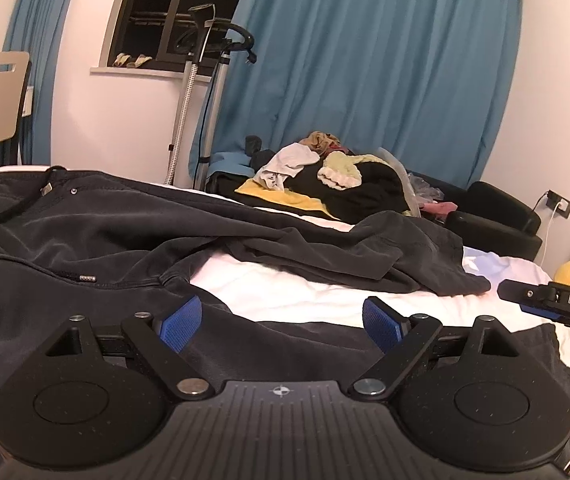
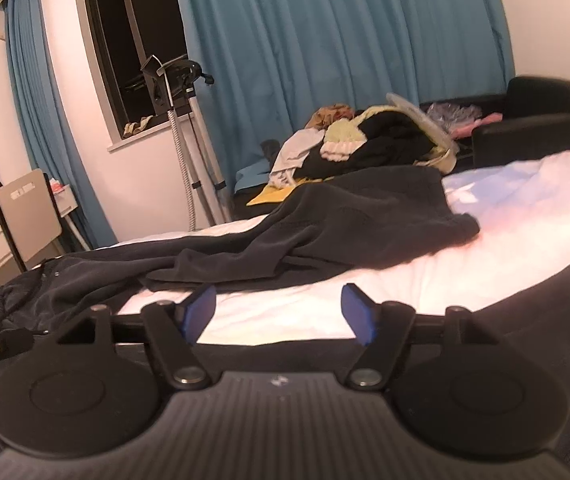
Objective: Fold clothes
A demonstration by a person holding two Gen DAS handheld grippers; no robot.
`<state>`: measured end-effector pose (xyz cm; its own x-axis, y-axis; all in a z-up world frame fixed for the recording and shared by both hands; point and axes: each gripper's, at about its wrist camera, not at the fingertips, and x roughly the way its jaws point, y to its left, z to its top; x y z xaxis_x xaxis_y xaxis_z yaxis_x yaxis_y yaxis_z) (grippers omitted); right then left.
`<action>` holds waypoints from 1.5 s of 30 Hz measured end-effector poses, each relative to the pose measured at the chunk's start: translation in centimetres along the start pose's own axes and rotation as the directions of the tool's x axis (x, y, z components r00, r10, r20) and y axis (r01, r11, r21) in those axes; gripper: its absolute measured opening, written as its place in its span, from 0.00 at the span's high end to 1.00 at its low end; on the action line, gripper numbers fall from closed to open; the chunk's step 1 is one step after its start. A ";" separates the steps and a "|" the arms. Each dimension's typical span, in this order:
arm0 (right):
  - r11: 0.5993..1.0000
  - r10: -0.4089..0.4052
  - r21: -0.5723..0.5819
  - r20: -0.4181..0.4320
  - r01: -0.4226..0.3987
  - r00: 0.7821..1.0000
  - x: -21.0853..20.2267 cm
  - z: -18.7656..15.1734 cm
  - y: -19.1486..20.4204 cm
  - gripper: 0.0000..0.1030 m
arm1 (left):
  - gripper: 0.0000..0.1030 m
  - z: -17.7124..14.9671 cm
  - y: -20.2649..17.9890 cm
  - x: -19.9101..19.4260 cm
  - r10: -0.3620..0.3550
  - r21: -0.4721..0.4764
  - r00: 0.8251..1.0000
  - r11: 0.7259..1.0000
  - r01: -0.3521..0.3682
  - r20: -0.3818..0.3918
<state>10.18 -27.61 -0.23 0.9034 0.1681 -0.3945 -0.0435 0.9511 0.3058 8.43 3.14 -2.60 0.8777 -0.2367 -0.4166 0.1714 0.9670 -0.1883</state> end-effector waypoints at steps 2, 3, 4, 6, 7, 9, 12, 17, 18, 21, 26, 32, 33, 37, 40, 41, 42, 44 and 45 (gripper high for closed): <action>1.000 -0.004 0.005 -0.004 0.004 1.000 -0.1 -0.1 0.0 0.31 | 0.12 -0.1 -0.3 -0.3 -0.001 0.015 1.000 1.000 0.001 -0.006; 1.000 -0.004 0.003 -0.002 0.004 1.000 -0.1 -0.1 0.0 0.31 | 0.11 -0.1 -0.4 -0.4 -0.001 0.023 1.000 1.000 0.001 -0.010; 1.000 -0.004 0.001 0.001 0.004 1.000 -0.2 -0.1 0.0 0.31 | 0.10 -0.2 -0.6 -0.4 -0.001 0.032 1.000 0.999 0.001 -0.016; 1.000 -0.006 -0.002 0.003 0.006 1.000 -0.4 -0.2 0.1 0.30 | 0.10 -0.4 -0.8 -0.4 0.002 0.045 1.000 0.999 -0.001 -0.022; 1.000 -0.007 -0.003 0.005 0.007 1.000 -0.5 -0.2 0.1 0.30 | 0.10 -0.5 -0.9 -0.4 0.003 0.051 1.000 0.999 -0.002 -0.023; 1.000 -0.009 -0.009 0.007 0.009 1.000 -0.7 -0.3 0.1 0.27 | 0.09 -0.7 -1.0 -0.3 0.006 0.063 1.000 0.998 -0.005 -0.027; 1.000 -0.012 -0.024 0.014 0.012 1.000 -1.0 -0.5 0.2 0.16 | 0.05 -1.0 -1.1 -0.4 0.000 0.062 1.000 0.998 0.001 -0.017; 1.000 0.008 0.000 0.027 -0.008 1.000 -1.3 -0.7 -0.1 0.05 | 0.00 -1.6 -1.3 -0.7 -0.010 0.048 1.000 0.999 0.010 0.001; 1.000 0.021 0.017 0.031 -0.022 0.999 -1.4 -0.8 -0.3 0.00 | 0.00 -1.7 -1.2 -0.7 -0.008 0.042 1.000 0.999 0.008 -0.002; 0.984 0.067 0.161 0.020 -0.070 0.998 -1.1 -0.5 -2.1 0.00 | 0.00 -1.9 -1.0 -0.6 -0.004 0.023 1.000 1.000 0.004 -0.011; 0.896 0.085 0.439 -0.018 -0.068 0.996 2.9 1.2 -6.3 0.00 | 0.00 -2.1 -1.3 -0.9 -0.001 0.011 1.000 1.000 0.002 -0.028; 0.809 0.025 0.588 -0.067 0.019 0.997 10.0 1.9 -14.1 0.10 | 0.00 -2.3 -1.3 0.0 -0.004 0.014 0.999 1.000 0.005 -0.040; 0.782 0.023 0.623 -0.062 0.021 0.998 10.8 1.7 -15.2 0.17 | 0.00 -2.4 -1.0 0.5 0.000 0.000 0.999 1.000 0.000 -0.048; 0.758 -0.021 0.651 -0.011 0.023 1.000 13.3 2.1 -18.2 0.27 | 0.00 -2.7 0.5 3.1 0.017 -0.063 0.995 0.998 -0.023 -0.095; 0.773 -0.067 0.633 -0.002 0.053 0.998 15.1 2.6 -19.7 0.34 | 0.00 -2.9 1.4 5.2 0.030 -0.098 0.992 0.994 -0.042 -0.126; 0.770 -0.074 0.635 -0.001 0.058 0.997 15.6 2.5 -20.3 0.44 | 0.00 -3.0 1.4 5.6 0.037 -0.092 0.992 0.995 -0.048 -0.125; 0.767 -0.081 0.638 -0.001 0.063 0.997 16.1 2.5 -21.0 0.54 | 0.00 -3.1 1.5 6.1 0.043 -0.085 0.991 0.995 -0.054 -0.124; 0.761 -0.101 0.647 0.038 0.053 0.994 16.4 2.3 -22.1 0.64 | 0.00 -3.4 1.3 6.9 0.055 -0.073 0.990 0.995 -0.065 -0.127; 0.767 -0.096 0.640 0.052 0.041 0.994 16.6 2.4 -22.4 0.73 | 0.00 -3.5 1.2 7.2 0.056 -0.071 0.990 0.995 -0.066 -0.131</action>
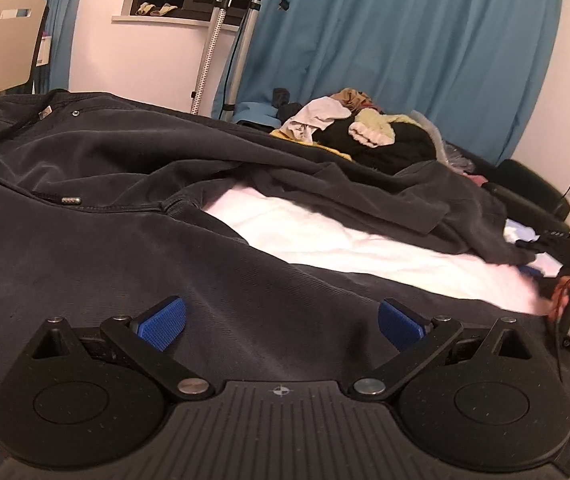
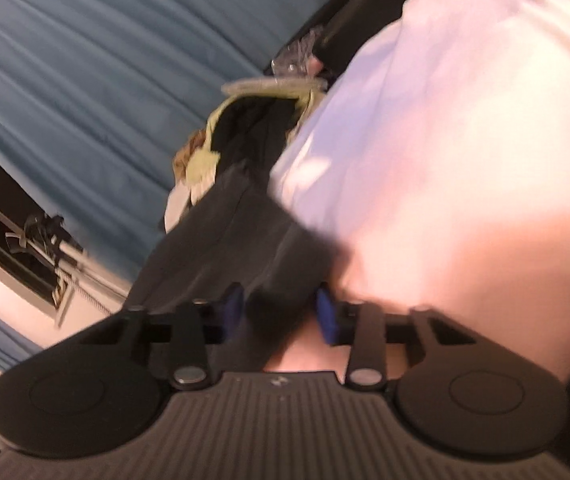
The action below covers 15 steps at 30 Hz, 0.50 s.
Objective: Fold clothes
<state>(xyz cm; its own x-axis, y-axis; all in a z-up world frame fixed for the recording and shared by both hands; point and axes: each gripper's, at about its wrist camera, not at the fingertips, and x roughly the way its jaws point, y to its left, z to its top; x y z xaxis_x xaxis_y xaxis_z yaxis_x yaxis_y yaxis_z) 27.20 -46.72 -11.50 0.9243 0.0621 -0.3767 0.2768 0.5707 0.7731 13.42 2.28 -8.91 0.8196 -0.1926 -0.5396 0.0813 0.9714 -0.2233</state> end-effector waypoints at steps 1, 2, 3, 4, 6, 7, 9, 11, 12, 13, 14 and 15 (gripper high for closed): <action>1.000 0.012 -0.008 0.007 -0.012 1.000 0.2 0.2 -0.2 0.79 | 0.00 0.0 -0.1 0.2 0.000 0.001 1.000 1.000 0.000 -0.003; 1.000 0.018 -0.020 0.005 -0.018 1.000 0.2 0.4 0.0 0.88 | 0.00 0.0 -0.1 0.4 0.001 0.003 1.000 1.000 -0.001 -0.005; 0.999 0.021 -0.035 0.002 -0.021 1.000 0.1 0.7 0.4 0.92 | 0.00 0.0 -0.1 0.5 0.002 0.005 1.000 1.000 -0.002 -0.008; 0.997 0.041 -0.061 0.015 -0.040 0.999 -0.5 0.9 1.4 0.93 | 0.00 0.0 -0.1 0.4 -0.001 0.002 1.000 1.000 0.001 -0.004; 0.986 0.114 -0.129 0.077 -0.103 0.991 -2.0 1.8 4.2 0.94 | 0.00 0.1 0.0 0.0 -0.013 -0.007 1.000 1.000 0.013 0.009; 0.972 0.182 -0.173 0.130 -0.159 0.975 -3.6 2.5 6.2 0.94 | 0.00 0.2 0.0 -0.3 -0.021 -0.013 1.000 1.000 0.021 0.020; 0.948 0.287 -0.208 0.242 -0.239 0.927 -6.9 4.0 8.9 0.94 | 0.00 0.3 0.0 -0.9 -0.031 -0.025 0.998 0.999 0.033 0.052; 0.956 0.266 -0.203 0.287 -0.213 0.920 -8.5 4.7 9.1 0.94 | 0.00 0.6 0.1 -1.5 -0.039 -0.037 0.996 0.998 0.042 0.077; 0.967 0.219 -0.194 0.295 -0.166 0.930 -8.8 4.7 8.7 0.94 | 0.00 0.7 0.2 -1.8 -0.043 -0.043 0.995 0.998 0.047 0.088; 0.976 0.170 -0.184 0.301 -0.118 0.938 -9.2 4.7 8.2 0.94 | 0.00 0.8 0.3 -2.0 -0.043 -0.050 0.995 0.998 0.048 0.094; 0.990 0.088 -0.130 0.276 -0.054 0.957 -8.6 4.6 6.6 0.94 | 0.00 0.8 0.4 -2.2 -0.042 -0.057 0.994 0.997 0.048 0.098; 0.998 -0.011 -0.057 0.221 0.024 0.975 -7.8 4.2 4.6 0.94 | 0.00 0.9 0.5 -2.3 -0.040 -0.066 0.994 0.997 0.047 0.099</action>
<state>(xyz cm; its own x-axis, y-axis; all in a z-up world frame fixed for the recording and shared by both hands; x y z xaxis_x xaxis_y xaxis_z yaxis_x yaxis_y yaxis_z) 22.36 -48.06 -2.89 0.9564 -0.1263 -0.2633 0.2835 0.6177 0.7336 12.09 3.31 -7.05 0.8676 -0.2169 -0.4474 0.0821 0.9500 -0.3014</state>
